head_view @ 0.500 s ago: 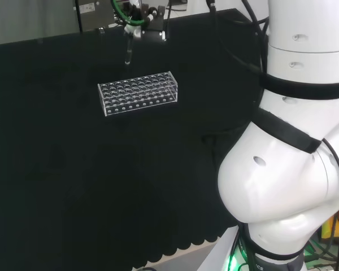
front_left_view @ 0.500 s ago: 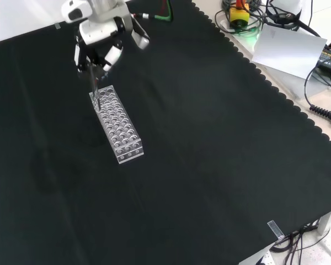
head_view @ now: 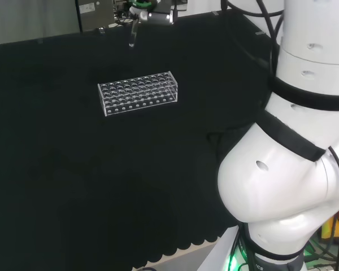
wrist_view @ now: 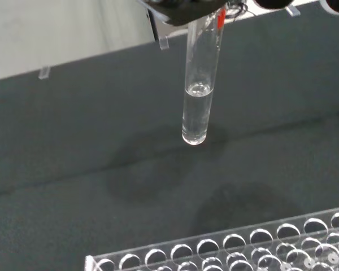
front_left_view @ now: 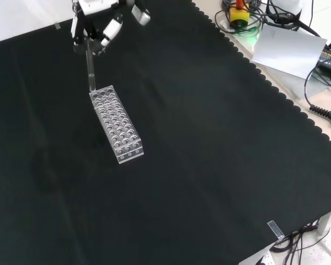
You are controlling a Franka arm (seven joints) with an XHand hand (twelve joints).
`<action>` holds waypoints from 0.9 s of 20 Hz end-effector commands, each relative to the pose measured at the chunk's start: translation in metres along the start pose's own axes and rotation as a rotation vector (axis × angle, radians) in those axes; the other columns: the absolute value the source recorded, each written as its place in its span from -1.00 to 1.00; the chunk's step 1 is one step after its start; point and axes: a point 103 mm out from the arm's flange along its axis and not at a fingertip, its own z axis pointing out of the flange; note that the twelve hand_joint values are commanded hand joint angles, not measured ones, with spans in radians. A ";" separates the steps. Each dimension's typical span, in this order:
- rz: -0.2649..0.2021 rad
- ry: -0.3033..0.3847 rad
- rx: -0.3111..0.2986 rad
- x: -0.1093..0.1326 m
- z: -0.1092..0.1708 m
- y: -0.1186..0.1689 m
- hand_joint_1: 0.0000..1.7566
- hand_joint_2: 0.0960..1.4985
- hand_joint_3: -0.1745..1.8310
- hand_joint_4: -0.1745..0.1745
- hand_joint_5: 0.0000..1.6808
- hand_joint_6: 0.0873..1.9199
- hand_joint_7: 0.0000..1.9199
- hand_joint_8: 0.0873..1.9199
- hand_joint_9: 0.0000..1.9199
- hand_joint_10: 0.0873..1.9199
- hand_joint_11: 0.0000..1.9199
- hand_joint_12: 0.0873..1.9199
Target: Shake the test tube.
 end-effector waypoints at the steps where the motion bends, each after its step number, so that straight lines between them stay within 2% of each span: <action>1: -0.080 0.063 0.001 0.039 -0.019 -0.023 0.40 0.36 -1.00 -1.00 0.62 -0.70 0.81 -0.68 0.78 -0.62 0.28 -0.15; 6: -0.168 0.099 0.011 0.087 -0.023 -0.038 0.40 0.36 -1.00 -1.00 0.63 -0.70 0.82 -0.68 0.78 -0.62 0.28 -0.15; 10: -0.192 0.079 0.011 0.096 -0.022 -0.045 0.40 0.36 -1.00 -1.00 0.63 -0.70 0.82 -0.68 0.78 -0.61 0.28 -0.15; 12: -0.182 0.050 0.008 0.087 -0.023 -0.047 0.40 0.36 -1.00 -1.00 0.63 -0.71 0.82 -0.68 0.78 -0.61 0.28 -0.15; 14: -0.163 0.001 0.004 0.068 -0.024 -0.048 0.40 0.36 -1.00 -1.00 0.63 -0.71 0.82 -0.68 0.78 -0.61 0.28 -0.15; 18: -0.078 -0.098 0.011 0.011 -0.026 -0.051 0.40 0.36 -1.00 -1.00 0.63 -0.71 0.82 -0.68 0.78 -0.61 0.28 -0.15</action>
